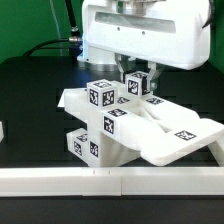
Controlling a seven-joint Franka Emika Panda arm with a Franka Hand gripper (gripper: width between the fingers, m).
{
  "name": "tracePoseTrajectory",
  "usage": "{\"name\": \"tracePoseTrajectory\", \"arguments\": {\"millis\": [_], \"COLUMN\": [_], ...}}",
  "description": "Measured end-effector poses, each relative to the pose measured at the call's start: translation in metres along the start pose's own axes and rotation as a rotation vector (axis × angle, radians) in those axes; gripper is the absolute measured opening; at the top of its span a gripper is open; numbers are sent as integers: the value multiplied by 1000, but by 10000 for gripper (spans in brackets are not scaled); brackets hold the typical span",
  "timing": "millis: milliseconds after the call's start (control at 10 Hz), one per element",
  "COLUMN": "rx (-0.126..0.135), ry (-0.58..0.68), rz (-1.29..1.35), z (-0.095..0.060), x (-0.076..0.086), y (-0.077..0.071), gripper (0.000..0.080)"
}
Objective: Assemble chair
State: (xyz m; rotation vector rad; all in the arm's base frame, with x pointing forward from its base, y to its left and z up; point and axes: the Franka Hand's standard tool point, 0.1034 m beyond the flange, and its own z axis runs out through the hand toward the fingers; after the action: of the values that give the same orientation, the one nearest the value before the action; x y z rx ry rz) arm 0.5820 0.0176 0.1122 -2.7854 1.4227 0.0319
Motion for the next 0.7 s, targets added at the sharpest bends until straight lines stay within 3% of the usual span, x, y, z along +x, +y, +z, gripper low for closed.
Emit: {"name": "tracePoseTrajectory", "arguments": {"millis": [500,700], "rx": [7,7], "ry": [-9,-9], "rz": [315,321], "z": [0,0], "x": [-3,-3], "y": [-3,-3], "gripper": [287,288]}}
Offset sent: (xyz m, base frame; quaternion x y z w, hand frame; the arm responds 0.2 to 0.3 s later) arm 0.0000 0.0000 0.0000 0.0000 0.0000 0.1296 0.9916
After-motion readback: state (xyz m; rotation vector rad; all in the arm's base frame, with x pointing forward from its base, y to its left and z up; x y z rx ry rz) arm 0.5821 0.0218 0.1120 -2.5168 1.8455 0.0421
